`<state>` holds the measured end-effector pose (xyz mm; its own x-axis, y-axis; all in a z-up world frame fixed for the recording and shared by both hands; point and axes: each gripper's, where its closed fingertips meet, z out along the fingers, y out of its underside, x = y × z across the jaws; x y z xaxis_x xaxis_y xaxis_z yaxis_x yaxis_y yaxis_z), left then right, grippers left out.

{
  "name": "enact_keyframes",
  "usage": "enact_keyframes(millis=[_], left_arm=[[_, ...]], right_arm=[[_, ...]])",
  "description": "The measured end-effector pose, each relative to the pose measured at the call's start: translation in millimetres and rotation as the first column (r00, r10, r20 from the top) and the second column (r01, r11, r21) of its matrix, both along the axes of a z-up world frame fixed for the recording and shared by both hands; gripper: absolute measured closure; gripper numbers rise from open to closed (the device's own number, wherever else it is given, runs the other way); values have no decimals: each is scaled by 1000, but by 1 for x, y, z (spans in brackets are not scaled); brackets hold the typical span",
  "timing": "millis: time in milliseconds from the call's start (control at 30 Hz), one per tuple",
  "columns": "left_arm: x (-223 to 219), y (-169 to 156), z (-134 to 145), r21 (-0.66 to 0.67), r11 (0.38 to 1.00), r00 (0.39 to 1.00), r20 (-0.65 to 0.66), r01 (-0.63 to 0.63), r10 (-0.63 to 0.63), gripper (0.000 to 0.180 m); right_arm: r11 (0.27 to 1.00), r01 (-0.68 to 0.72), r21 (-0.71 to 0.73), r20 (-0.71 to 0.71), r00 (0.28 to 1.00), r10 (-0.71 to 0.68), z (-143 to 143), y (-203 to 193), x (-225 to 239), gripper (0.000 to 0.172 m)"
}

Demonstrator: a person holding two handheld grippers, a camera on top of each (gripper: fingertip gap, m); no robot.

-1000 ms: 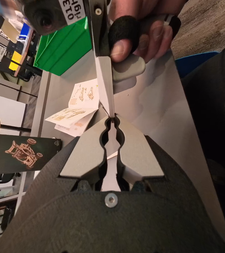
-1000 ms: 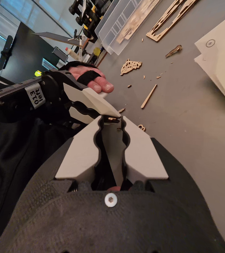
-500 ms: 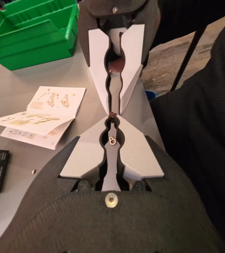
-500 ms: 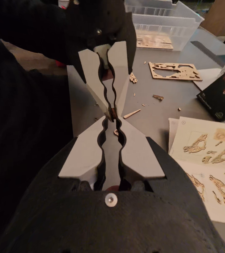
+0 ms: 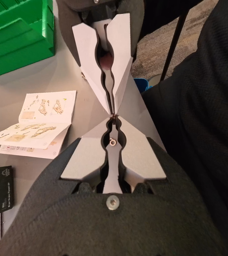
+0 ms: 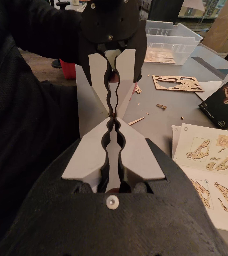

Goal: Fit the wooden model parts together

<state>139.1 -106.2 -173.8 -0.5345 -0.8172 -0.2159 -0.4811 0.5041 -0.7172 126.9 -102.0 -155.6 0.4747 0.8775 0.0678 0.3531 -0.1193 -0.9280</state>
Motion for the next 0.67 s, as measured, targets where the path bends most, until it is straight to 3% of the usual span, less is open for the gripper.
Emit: enact_keyframes(millis=[33,467,533,667], left_arm=[[0,0,1,4,1000,1000,3,0,0,180],[6,-3,4,-51,999,1000,23,-18,19,179],[6,-2,3,-45,999,1000,9,-22,22,179],[6,-8,2,-47,999,1000,-14,2,-3,179]], right_arm=[[1000,3,-1,-9,1000,-3,1,0,1,172],[1000,25,8,-83,996,-25,9,-5,9,172],[999,30,12,-41,999,-30,6,-5,8,155],[999,19,48,9,1000,-20,4,-7,5,169]])
